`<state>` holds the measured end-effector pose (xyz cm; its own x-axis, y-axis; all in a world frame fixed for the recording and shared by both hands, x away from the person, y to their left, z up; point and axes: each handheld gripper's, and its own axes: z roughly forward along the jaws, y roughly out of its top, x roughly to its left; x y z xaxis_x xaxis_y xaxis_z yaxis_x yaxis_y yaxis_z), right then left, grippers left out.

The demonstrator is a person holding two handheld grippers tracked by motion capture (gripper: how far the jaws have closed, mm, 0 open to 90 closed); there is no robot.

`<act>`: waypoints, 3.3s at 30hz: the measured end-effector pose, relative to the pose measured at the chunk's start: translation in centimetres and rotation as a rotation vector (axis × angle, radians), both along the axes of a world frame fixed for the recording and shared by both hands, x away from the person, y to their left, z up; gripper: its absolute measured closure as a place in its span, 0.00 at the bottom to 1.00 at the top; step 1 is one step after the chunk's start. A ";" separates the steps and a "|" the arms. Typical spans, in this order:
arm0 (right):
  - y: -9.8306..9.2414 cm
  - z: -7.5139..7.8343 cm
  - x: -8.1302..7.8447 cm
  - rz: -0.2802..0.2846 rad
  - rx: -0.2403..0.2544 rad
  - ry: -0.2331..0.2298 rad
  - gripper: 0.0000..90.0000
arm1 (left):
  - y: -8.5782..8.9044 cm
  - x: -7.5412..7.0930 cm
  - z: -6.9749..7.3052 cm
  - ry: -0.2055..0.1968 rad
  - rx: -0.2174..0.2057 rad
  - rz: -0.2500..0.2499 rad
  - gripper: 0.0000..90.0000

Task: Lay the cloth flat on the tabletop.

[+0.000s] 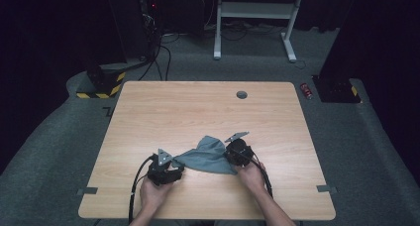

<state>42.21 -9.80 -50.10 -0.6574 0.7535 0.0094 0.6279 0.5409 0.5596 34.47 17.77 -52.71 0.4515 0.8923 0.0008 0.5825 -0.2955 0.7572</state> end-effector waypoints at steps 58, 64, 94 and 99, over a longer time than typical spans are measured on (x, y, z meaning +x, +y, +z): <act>1.2 1.4 -1.6 0.010 0.073 -0.061 0.98 | -0.1 0.1 0.0 0.004 0.008 0.015 0.36; 2.1 3.9 -2.7 0.089 0.134 -0.141 0.98 | -0.1 0.1 0.0 0.003 0.008 0.016 0.36; 3.3 1.5 -3.2 0.092 0.157 -0.018 0.67 | -0.1 0.1 0.0 0.004 0.008 0.018 0.36; 4.5 0.2 -2.6 0.112 0.130 0.027 0.64 | -0.1 0.1 0.0 0.004 0.009 0.017 0.36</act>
<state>39.66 -5.35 -49.88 -0.7355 0.6668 0.1204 0.5833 0.5327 0.6132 34.55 17.63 -52.72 0.4359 0.9000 0.0071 0.5903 -0.2919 0.7525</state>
